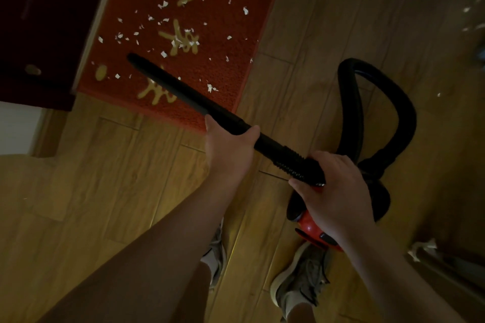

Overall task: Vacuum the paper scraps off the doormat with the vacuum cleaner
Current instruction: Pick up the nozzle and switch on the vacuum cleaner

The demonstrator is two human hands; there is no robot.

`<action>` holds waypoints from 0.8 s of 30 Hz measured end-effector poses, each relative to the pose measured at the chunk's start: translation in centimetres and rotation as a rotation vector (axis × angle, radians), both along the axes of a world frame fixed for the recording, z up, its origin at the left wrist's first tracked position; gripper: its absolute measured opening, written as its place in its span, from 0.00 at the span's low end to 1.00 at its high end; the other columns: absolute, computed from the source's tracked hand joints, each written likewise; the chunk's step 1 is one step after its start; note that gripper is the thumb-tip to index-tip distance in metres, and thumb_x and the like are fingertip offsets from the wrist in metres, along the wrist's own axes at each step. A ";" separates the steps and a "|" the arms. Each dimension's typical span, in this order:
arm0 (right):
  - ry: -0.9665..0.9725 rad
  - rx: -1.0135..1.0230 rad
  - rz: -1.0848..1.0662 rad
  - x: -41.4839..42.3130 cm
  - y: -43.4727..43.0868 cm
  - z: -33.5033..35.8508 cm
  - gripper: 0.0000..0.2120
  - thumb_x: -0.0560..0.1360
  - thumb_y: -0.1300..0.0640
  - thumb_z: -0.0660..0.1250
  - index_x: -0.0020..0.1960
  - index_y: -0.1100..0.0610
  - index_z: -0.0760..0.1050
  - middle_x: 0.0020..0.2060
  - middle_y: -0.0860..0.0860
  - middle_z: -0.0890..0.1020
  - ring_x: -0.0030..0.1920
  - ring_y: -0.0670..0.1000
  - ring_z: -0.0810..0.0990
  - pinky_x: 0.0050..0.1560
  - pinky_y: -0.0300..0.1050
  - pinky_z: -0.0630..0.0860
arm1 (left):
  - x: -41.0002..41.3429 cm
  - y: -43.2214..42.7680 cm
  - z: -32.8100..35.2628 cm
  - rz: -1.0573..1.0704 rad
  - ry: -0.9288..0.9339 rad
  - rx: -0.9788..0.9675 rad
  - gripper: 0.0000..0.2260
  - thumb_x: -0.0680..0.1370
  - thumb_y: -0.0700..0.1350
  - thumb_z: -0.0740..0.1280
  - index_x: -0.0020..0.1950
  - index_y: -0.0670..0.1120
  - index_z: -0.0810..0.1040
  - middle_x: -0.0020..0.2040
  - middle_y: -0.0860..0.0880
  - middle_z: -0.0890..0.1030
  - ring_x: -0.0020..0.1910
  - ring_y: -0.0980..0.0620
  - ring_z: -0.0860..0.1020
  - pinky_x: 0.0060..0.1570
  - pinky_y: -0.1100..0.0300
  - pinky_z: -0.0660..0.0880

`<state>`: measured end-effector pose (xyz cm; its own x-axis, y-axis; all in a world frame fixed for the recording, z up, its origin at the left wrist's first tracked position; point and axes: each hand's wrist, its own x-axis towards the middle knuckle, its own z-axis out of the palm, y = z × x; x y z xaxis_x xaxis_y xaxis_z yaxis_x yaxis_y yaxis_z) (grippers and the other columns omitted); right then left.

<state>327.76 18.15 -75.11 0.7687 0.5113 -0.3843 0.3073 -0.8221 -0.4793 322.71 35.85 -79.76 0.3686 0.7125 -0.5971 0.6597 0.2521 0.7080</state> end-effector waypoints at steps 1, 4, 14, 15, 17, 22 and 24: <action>0.050 -0.023 -0.007 -0.2 0.0 0.1 0.14 0.71 0.42 0.71 0.51 0.47 0.74 0.43 0.40 0.76 0.50 0.46 0.74 0.51 0.45 0.73 | -0.1 0.0 0.2 -0.013 -0.018 0.005 0.24 0.74 0.45 0.76 0.67 0.46 0.70 0.47 0.58 0.76 0.42 0.73 0.76 0.33 0.77 0.69; 0.174 -0.026 -0.015 -0.7 0.4 0.2 0.12 0.73 0.42 0.71 0.52 0.44 0.73 0.43 0.40 0.77 0.48 0.43 0.76 0.49 0.44 0.77 | -0.6 0.0 0.5 -0.057 -0.077 0.006 0.31 0.75 0.42 0.75 0.75 0.48 0.65 0.49 0.60 0.74 0.43 0.81 0.72 0.35 0.83 0.68; 0.390 0.052 -0.101 -4.7 -1.3 -0.8 0.10 0.79 0.42 0.65 0.58 0.42 0.76 0.32 0.45 0.79 0.30 0.42 0.78 0.28 0.38 0.71 | -4.0 -3.6 0.9 -0.198 -0.188 -0.037 0.41 0.74 0.42 0.75 0.80 0.55 0.57 0.63 0.52 0.78 0.60 0.53 0.81 0.57 0.55 0.82; 0.417 0.064 -0.109 -5.1 -2.1 -1.0 0.09 0.79 0.43 0.65 0.57 0.42 0.76 0.31 0.45 0.78 0.28 0.43 0.77 0.27 0.37 0.69 | -4.5 -4.2 0.6 -0.219 -0.184 -0.021 0.39 0.73 0.43 0.76 0.79 0.55 0.59 0.63 0.53 0.78 0.59 0.53 0.82 0.56 0.54 0.83; 0.441 0.081 -0.131 -6.1 -3.8 -1.2 0.06 0.79 0.44 0.65 0.53 0.43 0.77 0.29 0.47 0.77 0.27 0.44 0.75 0.27 0.37 0.67 | -5.0 -5.5 0.3 -0.238 -0.169 0.009 0.37 0.72 0.49 0.76 0.77 0.54 0.63 0.62 0.55 0.77 0.59 0.51 0.82 0.56 0.52 0.82; 0.401 0.105 -0.176 -8.6 -8.5 -1.5 0.10 0.78 0.47 0.66 0.39 0.47 0.73 0.29 0.47 0.76 0.28 0.46 0.74 0.29 0.41 0.69 | -5.2 -8.3 -0.3 -0.219 -0.148 0.036 0.32 0.74 0.50 0.76 0.75 0.51 0.66 0.61 0.54 0.79 0.59 0.54 0.81 0.58 0.53 0.82; 0.378 0.108 -0.195 -9.3 -10.6 -2.0 0.10 0.78 0.48 0.67 0.39 0.47 0.72 0.27 0.47 0.75 0.28 0.46 0.74 0.28 0.39 0.67 | -5.3 -10.0 -0.4 -0.235 -0.152 0.012 0.32 0.74 0.47 0.77 0.74 0.50 0.67 0.60 0.52 0.79 0.57 0.54 0.82 0.58 0.53 0.82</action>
